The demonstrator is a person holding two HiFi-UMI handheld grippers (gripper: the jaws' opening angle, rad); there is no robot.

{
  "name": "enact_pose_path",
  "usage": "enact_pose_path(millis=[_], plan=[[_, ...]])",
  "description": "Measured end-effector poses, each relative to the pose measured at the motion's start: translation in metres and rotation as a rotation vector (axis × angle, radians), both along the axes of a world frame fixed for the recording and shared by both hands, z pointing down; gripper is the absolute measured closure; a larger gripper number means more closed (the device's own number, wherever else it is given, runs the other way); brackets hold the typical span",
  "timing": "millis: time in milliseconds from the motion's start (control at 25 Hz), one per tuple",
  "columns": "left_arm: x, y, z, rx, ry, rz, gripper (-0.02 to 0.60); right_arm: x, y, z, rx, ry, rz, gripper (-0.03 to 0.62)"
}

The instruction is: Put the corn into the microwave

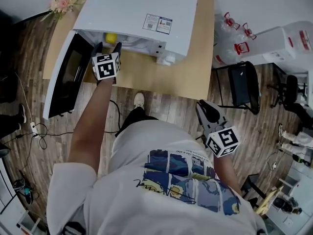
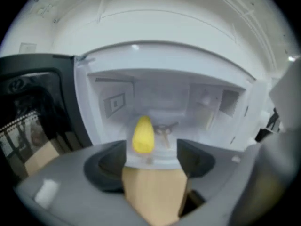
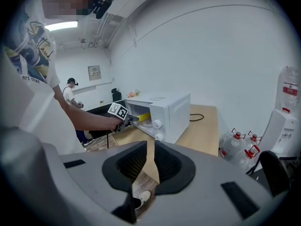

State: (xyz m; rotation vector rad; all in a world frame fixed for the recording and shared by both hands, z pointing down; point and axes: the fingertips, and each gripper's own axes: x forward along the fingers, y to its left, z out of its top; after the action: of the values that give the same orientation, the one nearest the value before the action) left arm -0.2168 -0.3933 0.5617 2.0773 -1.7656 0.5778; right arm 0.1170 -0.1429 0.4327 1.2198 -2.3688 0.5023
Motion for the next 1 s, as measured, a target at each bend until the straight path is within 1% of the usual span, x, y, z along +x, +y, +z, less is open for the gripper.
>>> enact_pose_path(millis=[80,160,240,400,480,560,640,800,1000], plan=[[0.005,0.020,-0.001,-0.011,0.007,-0.001,0.244,0.004,0.011,0.000,0.007,-0.009,-0.013,0.549],[0.010,0.042,-0.003,-0.021,0.015,0.003,0.264,0.006,0.023,0.001,0.013,-0.019,-0.023,0.549],[0.015,0.064,-0.007,-0.021,0.027,0.010,0.310,0.008,0.035,-0.001,0.024,-0.029,-0.035,0.549],[0.032,0.114,-0.018,-0.012,0.076,0.033,0.410,0.014,0.062,-0.002,0.043,-0.051,-0.049,0.556],[0.042,0.139,-0.028,0.003,0.087,0.045,0.477,0.017,0.079,0.000,0.046,-0.062,-0.053,0.560],[0.053,0.164,-0.037,0.016,0.100,0.068,0.531,0.018,0.095,0.004,0.043,-0.071,-0.057,0.565],[0.067,0.189,-0.043,0.015,0.122,0.105,0.568,0.019,0.110,0.008,0.034,-0.076,-0.059,0.566],[0.100,0.243,-0.053,-0.016,0.185,0.218,0.572,0.017,0.136,0.008,0.026,-0.086,-0.073,0.571],[0.133,0.295,-0.077,-0.034,0.273,0.346,0.574,0.013,0.148,0.004,0.044,-0.087,-0.099,0.574]])
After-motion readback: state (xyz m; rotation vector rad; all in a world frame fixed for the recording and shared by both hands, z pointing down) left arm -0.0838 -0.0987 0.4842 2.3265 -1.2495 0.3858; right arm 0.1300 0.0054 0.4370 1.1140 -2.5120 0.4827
